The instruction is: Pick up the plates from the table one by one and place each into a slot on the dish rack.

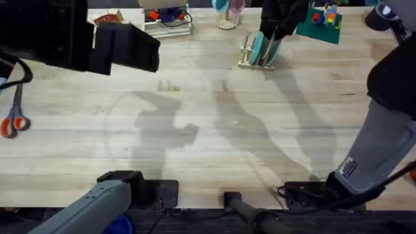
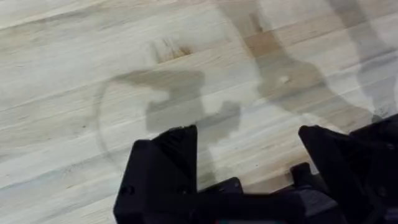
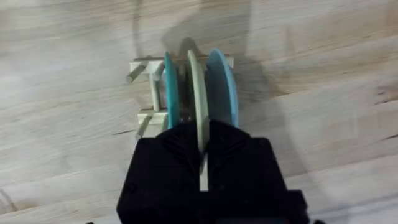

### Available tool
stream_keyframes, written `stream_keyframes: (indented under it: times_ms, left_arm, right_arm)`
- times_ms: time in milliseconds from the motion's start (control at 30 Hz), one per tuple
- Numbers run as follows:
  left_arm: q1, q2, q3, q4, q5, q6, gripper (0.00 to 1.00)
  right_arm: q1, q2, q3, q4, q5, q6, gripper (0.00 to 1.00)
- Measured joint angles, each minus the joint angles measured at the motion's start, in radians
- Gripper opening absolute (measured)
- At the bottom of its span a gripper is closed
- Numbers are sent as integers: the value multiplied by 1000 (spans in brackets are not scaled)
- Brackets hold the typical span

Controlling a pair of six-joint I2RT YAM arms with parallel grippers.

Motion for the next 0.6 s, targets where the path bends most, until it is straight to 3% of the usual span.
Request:
stream_keyframes:
  times_ms: [300, 600]
  left_arm:
    - [0, 0, 0, 0, 0, 0, 995]
    - [0, 0, 0, 0, 0, 0, 995]
  right_arm:
    - [0, 0, 0, 3, 0, 0, 151]
    - [0, 0, 0, 3, 0, 0, 130]
